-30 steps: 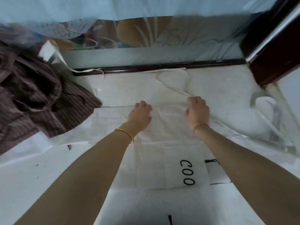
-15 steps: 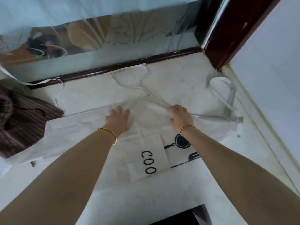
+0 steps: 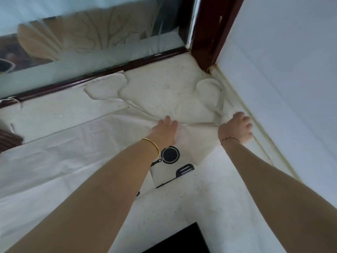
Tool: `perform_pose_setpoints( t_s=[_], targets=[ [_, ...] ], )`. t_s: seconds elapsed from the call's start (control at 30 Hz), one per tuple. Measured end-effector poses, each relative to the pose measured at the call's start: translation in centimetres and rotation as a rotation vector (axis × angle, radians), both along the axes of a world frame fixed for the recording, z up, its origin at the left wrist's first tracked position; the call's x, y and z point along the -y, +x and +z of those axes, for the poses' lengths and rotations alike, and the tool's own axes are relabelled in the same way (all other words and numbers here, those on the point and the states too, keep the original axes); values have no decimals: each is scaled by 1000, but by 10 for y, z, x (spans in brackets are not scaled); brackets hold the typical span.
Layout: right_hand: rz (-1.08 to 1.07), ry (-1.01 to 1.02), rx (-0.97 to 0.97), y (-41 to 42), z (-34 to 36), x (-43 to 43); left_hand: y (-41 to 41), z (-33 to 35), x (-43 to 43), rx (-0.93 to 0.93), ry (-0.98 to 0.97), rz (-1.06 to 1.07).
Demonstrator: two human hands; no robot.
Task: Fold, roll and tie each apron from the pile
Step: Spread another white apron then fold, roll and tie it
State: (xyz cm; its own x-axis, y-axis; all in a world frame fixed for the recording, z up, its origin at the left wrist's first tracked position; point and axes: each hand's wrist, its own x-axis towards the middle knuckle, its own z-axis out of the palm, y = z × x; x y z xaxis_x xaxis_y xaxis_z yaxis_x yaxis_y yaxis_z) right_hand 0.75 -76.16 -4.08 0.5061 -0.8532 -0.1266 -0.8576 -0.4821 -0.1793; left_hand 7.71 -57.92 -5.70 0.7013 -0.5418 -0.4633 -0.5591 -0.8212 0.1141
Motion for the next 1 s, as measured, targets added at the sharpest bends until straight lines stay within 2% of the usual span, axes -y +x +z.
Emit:
perform_pose_setpoints(
  t_s=[0.07, 0.17, 0.23, 0.37, 0.43, 0.5, 0.6, 0.67, 0.77, 0.83, 0.9, 1.0],
  targets=[
    [-123, 149, -45, -10, -2, 12, -2, -4, 4, 10, 43, -2],
    [-42, 416, -66, -19, -9, 21, -2, -5, 8, 22, 83, 9],
    [7, 551, 82, -18, -10, 25, -2, -5, 9, 29, 89, 28],
    [81, 666, 600, -15, 5, 29, -1, -7, 11, 31, 90, 64],
    [160, 630, 688, -16, 12, 27, 0, -6, 12, 5, 99, 91],
    [286, 467, 548, -19, 13, 25, 1, -5, 12, -5, 102, 113],
    [409, 188, 100, -27, -1, 24, -1, -8, 10, 28, 103, 116],
    [376, 206, -97, -31, -11, 23, -1, -10, 9, 49, 98, 94],
    [306, 210, -275, -37, -18, 29, -1, -11, 8, 30, 99, 73],
    [234, 244, -300, -40, -17, 37, 1, -11, 10, 36, 85, 84],
    [144, 347, -240, -39, -17, 43, 5, -9, 12, 38, 65, 111],
    [7, 593, -21, -39, -17, 46, 8, -6, 15, 47, 89, 100]
  ],
)
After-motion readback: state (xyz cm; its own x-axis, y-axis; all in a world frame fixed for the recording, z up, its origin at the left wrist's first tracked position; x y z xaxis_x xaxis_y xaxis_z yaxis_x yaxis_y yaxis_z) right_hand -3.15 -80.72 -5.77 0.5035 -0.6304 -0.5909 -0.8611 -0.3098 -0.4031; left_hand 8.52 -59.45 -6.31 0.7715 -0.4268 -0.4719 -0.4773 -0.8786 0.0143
